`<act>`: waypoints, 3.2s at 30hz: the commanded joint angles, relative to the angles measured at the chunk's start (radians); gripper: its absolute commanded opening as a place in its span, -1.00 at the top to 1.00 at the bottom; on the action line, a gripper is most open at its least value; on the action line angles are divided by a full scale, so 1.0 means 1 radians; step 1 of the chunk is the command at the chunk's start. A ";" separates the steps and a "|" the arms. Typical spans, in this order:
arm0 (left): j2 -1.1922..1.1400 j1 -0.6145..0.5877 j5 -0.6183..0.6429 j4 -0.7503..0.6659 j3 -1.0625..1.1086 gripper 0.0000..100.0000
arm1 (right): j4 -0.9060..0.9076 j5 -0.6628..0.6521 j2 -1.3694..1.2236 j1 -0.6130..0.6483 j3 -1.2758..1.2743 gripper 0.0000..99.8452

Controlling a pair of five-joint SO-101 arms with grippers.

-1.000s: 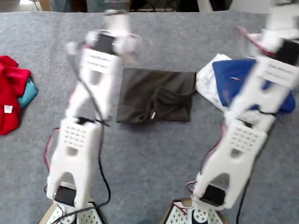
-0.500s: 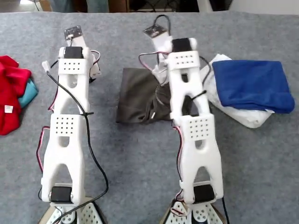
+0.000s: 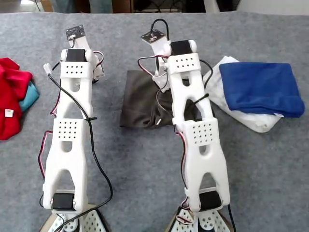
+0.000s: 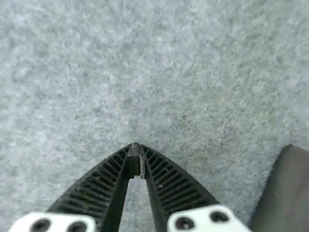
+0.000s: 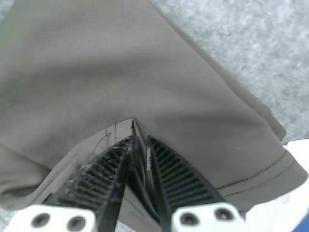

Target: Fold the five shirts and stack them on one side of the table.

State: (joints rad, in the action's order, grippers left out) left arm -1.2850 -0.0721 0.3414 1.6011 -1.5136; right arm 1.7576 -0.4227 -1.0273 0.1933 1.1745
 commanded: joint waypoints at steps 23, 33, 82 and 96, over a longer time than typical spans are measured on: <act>0.018 -0.012 0.005 0.000 -0.051 0.94 | -0.091 -0.250 0.796 -0.367 -1.024 0.92; 0.017 -0.005 0.005 0.000 -0.050 0.94 | -0.250 -0.032 0.656 -0.060 -0.805 0.91; 0.203 0.317 0.008 -0.098 0.107 0.94 | -0.450 0.023 0.595 -0.302 -0.768 0.91; 0.052 0.193 0.011 -0.209 0.085 0.94 | -0.437 0.089 0.122 -0.285 -0.334 0.91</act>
State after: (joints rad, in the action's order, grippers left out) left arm -1.2666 0.1565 0.3460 1.3771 -1.3894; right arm 1.2804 -0.3383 -0.8892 -0.1089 0.7188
